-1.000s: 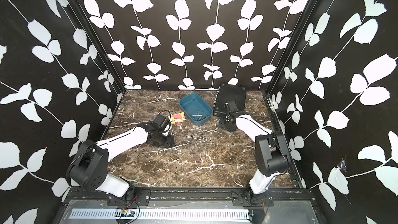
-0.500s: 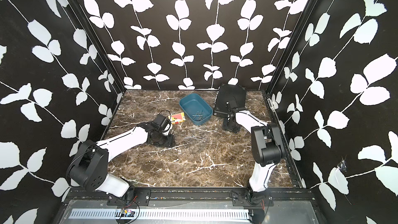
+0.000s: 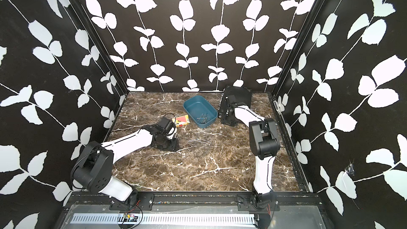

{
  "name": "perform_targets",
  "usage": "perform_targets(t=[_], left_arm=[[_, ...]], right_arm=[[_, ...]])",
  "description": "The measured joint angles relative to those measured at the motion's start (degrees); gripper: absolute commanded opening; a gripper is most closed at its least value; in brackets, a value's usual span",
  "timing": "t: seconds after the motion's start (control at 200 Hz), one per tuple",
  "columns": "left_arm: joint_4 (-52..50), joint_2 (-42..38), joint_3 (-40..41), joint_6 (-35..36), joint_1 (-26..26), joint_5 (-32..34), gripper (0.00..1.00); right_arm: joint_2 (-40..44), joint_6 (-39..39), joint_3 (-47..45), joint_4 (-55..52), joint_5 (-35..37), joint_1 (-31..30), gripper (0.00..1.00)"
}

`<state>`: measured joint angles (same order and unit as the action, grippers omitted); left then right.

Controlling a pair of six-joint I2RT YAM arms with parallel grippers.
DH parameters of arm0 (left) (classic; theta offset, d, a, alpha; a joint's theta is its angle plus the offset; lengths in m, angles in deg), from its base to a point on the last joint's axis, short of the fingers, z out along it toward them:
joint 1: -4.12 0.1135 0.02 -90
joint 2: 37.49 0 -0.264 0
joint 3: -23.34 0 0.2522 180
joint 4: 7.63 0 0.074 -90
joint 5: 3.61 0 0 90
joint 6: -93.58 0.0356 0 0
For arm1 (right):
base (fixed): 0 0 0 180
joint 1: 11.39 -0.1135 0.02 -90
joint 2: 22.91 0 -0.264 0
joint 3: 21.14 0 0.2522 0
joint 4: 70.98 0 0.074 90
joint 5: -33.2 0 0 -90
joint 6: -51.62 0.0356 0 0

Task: Put the nails on the desktop into the storage box
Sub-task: Pick up the nail from the center of the board.

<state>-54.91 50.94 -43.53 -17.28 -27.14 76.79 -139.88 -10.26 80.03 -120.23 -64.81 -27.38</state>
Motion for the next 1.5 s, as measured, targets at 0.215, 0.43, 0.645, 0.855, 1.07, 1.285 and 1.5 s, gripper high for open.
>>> perform_targets(t=[0.215,0.43,0.645,0.855,1.07,1.285,1.5], left_arm=[[-0.8,0.2,-0.1,0.7,1.0,0.0,0.58],[-1.6,0.2,-0.1,1.4,2.0,-0.1,0.58],[-2.3,0.1,-0.1,1.8,2.6,-0.3,0.58],[-2.4,-0.3,-0.1,2.1,2.9,-1.0,0.58],[-2.8,0.2,-0.9,3.1,3.1,-2.0,0.58],[-1.9,0.7,-1.8,2.9,3.2,-2.9,0.58],[-1.7,0.5,-2.3,2.4,3.3,-2.8,0.58]], right_arm=[[-4.3,-3.2,3.7,-3.1,4.0,-2.1,0.41],[-7.4,-7.1,7.4,-6.3,10.0,-5.5,0.33],[-7.5,-8.5,7.0,-5.9,11.8,-6.5,0.07],[-5.0,-5.6,2.4,-1.7,8.4,-6.1,0.00],[-1.0,-2.1,-4.5,4.1,4.7,-5.4,0.00],[4.3,-0.4,-10.3,1.0,1.9,-5.8,0.00],[10.8,1.3,-10.4,-2.8,0.0,-5.7,0.00]])
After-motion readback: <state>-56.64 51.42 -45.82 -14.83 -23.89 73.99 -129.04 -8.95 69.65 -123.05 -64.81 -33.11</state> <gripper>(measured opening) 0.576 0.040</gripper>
